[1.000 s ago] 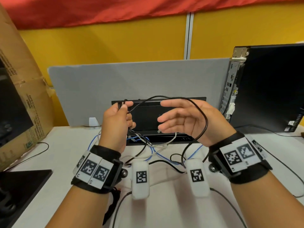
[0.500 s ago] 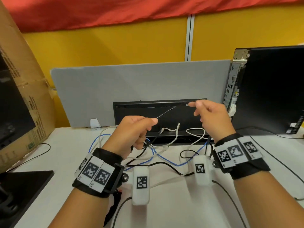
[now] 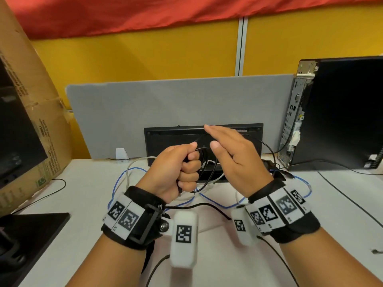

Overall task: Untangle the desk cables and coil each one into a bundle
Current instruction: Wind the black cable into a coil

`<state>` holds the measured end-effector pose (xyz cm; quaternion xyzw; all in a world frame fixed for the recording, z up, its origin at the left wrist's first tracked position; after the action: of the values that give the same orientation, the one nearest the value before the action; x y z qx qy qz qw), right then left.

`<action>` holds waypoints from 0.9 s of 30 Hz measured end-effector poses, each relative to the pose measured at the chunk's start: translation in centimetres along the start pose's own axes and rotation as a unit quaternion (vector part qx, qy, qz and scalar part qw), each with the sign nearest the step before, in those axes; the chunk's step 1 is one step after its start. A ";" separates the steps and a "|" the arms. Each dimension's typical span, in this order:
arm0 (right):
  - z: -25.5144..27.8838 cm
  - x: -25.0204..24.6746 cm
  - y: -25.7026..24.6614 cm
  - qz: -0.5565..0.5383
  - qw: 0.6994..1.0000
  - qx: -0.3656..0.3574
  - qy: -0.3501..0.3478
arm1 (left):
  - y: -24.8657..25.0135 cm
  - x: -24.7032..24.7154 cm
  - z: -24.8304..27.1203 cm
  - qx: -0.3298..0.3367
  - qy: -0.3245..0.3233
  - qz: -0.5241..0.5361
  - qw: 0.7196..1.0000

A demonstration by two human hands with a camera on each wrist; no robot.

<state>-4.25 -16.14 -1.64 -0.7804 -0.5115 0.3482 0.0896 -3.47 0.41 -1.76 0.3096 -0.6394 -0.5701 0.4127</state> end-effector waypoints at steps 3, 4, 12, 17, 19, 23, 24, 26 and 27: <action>0.2 0.9 -1.0 -0.069 0.994 0.066 -0.051 | 0.0 0.0 0.1 0.019 -0.003 0.040 0.999; 0.3 1.2 -1.2 -0.064 0.993 0.073 -0.071 | 0.0 -0.1 0.1 0.022 -0.008 0.053 0.998; 0.5 1.9 -0.6 -0.024 0.990 0.136 -0.002 | 0.1 -0.1 0.2 0.032 -0.082 0.028 0.996; 0.4 2.4 -0.9 -0.042 0.984 0.163 0.061 | 0.0 0.0 0.1 0.069 -0.076 0.022 0.994; 0.3 2.5 -0.9 -0.094 0.977 0.169 0.094 | 0.0 -0.1 0.0 0.080 -0.079 0.047 0.993; 0.4 2.6 -1.0 -0.122 0.966 0.180 0.141 | 0.0 0.0 0.0 0.083 -0.112 0.057 0.989; 0.5 2.6 -1.0 -0.118 0.967 0.178 0.141 | 0.0 0.1 0.1 0.081 -0.116 0.050 0.989; 0.5 2.5 -0.9 -0.102 0.970 0.183 0.125 | -0.1 0.2 0.1 0.077 -0.111 0.026 0.991; 0.5 2.4 -0.8 -0.085 0.973 0.186 0.112 | -0.2 0.3 0.1 0.075 -0.101 0.007 0.992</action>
<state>-4.60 -13.83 -2.68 -0.7375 -0.4895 0.3388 0.3189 -3.67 0.20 -1.91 0.2764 -0.7207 -0.5461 0.3255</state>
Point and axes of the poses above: each hand's wrist, its own z-axis away from the middle knuckle, its own x-axis out of the palm, y = z × x, the point moved 1 cm from there along -z, towards the middle knuckle, and after that the axes turned 8 degrees about -z, right-handed, at the moved point
